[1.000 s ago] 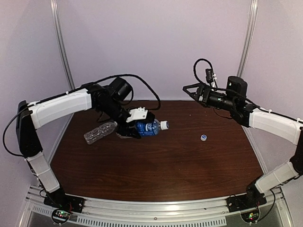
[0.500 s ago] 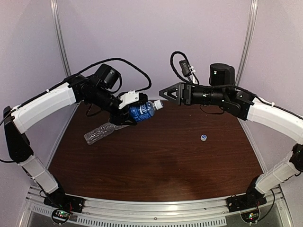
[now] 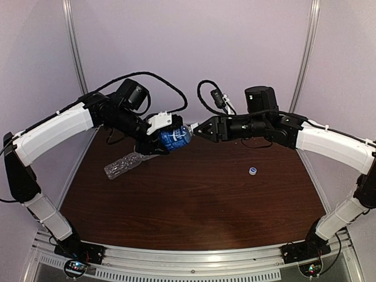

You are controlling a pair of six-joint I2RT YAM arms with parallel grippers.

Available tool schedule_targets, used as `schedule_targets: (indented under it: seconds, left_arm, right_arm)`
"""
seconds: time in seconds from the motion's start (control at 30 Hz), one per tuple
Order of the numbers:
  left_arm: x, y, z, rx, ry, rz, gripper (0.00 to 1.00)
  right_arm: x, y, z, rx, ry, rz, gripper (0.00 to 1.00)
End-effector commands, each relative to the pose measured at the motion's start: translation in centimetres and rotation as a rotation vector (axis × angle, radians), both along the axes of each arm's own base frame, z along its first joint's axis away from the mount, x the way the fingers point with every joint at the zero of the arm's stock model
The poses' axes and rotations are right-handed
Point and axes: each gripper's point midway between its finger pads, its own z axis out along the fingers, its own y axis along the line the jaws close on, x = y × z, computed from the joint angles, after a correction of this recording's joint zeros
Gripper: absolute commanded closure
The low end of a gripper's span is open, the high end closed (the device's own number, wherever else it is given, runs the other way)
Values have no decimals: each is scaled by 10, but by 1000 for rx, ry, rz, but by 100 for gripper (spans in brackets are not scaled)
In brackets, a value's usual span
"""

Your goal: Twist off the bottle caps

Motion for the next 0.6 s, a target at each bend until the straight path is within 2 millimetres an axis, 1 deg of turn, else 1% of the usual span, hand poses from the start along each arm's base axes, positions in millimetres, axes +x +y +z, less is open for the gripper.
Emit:
schedule_targets:
  seconds: [0.0, 0.2, 0.27, 0.3, 0.4, 0.57]
  left_arm:
    - [2, 0, 18, -45, -41, 3, 50]
    - [0, 0, 18, -46, -43, -5, 50]
    - [0, 1, 18, -44, -42, -3, 50]
    - [0, 0, 18, -46, -44, -4, 50]
    - [1, 2, 18, -43, -45, 0, 50]
    - [0, 2, 19, -44, -49, -1, 50]
  right_arm:
    - [-3, 9, 16, 52, -11, 34, 35]
    - [-6, 10, 24, 88, -15, 55, 35]
    - [-7, 11, 26, 99, -16, 62, 38]
    - [-7, 12, 27, 101, -15, 66, 41]
    - [-10, 14, 25, 104, -3, 85, 58]
    - [-14, 16, 22, 103, 8, 115, 80]
